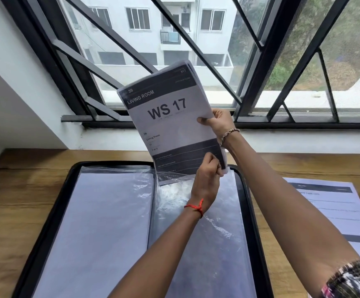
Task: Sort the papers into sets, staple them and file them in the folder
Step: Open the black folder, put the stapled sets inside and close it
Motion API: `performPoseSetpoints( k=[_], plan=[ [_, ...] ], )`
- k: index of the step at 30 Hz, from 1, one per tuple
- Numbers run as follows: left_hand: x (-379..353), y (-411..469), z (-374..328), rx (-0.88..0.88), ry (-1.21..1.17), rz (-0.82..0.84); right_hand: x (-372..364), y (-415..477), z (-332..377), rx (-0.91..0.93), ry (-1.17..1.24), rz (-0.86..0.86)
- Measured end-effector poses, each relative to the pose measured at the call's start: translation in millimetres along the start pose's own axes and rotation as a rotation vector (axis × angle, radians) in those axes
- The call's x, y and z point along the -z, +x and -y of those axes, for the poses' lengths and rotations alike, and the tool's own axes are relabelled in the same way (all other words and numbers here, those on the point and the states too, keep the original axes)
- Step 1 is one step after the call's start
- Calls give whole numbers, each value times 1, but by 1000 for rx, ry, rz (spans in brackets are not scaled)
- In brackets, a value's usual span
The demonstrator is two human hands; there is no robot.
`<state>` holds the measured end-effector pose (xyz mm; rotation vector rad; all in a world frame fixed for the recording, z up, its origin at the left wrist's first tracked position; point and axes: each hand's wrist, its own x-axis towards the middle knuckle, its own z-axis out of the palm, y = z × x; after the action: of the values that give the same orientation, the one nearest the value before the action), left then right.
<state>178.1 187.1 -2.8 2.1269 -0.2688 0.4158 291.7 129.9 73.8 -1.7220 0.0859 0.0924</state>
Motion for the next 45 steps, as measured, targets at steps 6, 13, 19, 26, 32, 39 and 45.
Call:
performPoseSetpoints(
  k=[6,13,19,26,32,39,45],
  plan=[
    [3,2,4,-50,12,3,6,3,0,15,-32,32],
    [-1,3,2,-139,72,34,15,2,-4,33,-54,40],
    [-3,10,0,-112,40,38,8,-2,-11,63,-56,-32],
    [-6,9,-3,-101,9,70,16,-6,-20,65,-35,-51],
    [-9,6,-4,-20,-51,170,15,-6,-21,68,-10,-77],
    [-15,13,-8,69,-94,51,6,-9,-16,64,-5,-64],
    [-11,20,-17,71,-115,-117,19,-5,-22,-32,-44,5]
  ],
)
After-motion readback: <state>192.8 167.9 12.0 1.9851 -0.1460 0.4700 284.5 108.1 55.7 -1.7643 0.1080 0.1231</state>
